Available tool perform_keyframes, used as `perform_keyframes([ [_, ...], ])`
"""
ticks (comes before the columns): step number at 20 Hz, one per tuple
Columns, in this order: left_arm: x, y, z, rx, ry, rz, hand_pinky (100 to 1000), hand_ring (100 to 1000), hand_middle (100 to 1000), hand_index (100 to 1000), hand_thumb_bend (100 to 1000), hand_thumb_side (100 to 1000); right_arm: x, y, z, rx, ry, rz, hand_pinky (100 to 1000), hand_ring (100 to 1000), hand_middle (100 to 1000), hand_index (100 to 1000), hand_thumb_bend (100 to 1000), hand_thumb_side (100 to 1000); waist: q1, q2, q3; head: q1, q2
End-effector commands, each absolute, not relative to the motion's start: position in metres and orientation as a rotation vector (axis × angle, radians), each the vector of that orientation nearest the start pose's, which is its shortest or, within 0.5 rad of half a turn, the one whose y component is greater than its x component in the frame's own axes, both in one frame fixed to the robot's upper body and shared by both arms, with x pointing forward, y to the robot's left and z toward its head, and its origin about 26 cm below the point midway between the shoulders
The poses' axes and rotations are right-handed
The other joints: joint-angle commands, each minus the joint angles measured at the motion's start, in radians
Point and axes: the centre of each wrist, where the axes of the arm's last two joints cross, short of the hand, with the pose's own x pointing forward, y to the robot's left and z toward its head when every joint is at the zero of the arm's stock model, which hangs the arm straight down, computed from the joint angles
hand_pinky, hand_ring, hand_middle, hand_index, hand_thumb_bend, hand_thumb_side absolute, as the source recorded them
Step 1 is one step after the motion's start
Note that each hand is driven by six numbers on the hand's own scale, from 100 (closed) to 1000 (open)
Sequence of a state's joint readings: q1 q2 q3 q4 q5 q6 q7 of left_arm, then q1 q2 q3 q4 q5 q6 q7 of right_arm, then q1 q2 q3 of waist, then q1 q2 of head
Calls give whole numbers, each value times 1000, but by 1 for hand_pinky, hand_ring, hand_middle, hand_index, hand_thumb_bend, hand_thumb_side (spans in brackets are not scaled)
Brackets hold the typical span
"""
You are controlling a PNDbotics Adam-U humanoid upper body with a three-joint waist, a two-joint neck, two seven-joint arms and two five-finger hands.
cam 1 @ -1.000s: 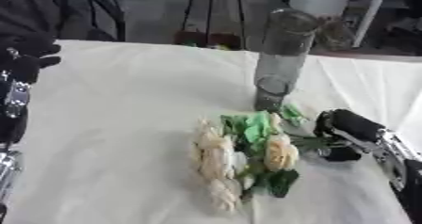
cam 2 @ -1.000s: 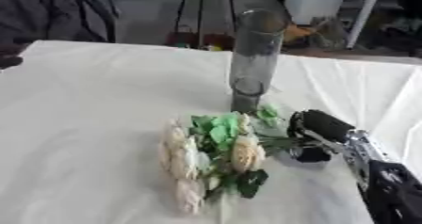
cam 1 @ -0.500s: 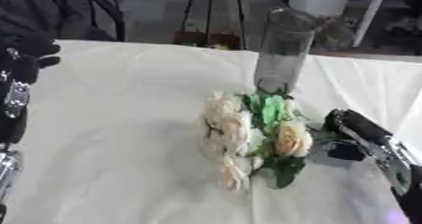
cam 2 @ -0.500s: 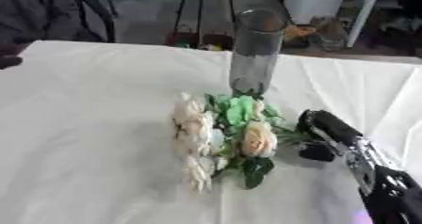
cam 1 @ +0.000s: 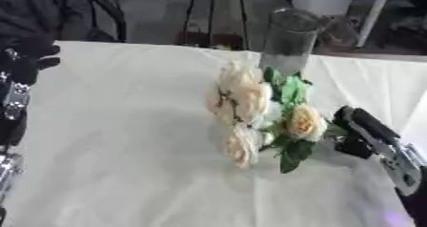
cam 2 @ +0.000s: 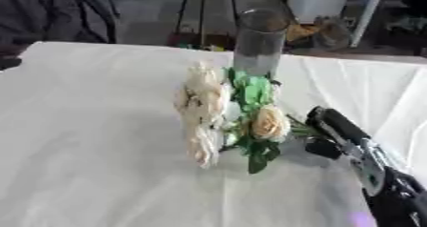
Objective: Arrange flowers into the vase.
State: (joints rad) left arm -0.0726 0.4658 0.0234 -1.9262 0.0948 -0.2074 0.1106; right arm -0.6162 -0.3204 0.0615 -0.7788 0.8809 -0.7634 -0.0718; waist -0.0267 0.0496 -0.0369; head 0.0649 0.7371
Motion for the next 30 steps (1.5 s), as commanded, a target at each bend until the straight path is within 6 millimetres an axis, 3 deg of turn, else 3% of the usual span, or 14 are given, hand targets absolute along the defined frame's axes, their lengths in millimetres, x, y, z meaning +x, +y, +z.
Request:
perform_keyframes([
  [1, 280, 318, 148, 275, -2229, -309, 805, 796, 761, 748, 474, 760, 427, -316, 31, -538, -1918, 1346, 100, 100, 100, 124, 100, 857, 2, -8, -2, 0, -4],
  [5, 279, 318, 148, 277, -2228, -310, 805, 796, 761, 748, 473, 760, 431, -317, 45, -563, -1945, 1342, 100, 100, 100, 117, 100, 871, 1, -9, -2, -1, -4],
  [14, 279, 319, 148, 282, -2226, -308, 805, 796, 761, 748, 476, 757, 446, -327, 105, -732, -2062, 1245, 100, 100, 100, 106, 100, 895, -2, -15, -4, 3, -7],
  [23, 279, 320, 148, 286, -2223, -309, 805, 796, 761, 748, 476, 757, 452, -341, 146, -865, -2127, 1153, 100, 100, 100, 108, 100, 884, -4, -18, -4, 6, -8],
  [30, 279, 319, 148, 281, -2223, -310, 805, 796, 761, 748, 477, 757, 463, -334, 191, -965, -2216, 1066, 100, 100, 100, 112, 100, 869, -3, -22, -2, 4, -12],
])
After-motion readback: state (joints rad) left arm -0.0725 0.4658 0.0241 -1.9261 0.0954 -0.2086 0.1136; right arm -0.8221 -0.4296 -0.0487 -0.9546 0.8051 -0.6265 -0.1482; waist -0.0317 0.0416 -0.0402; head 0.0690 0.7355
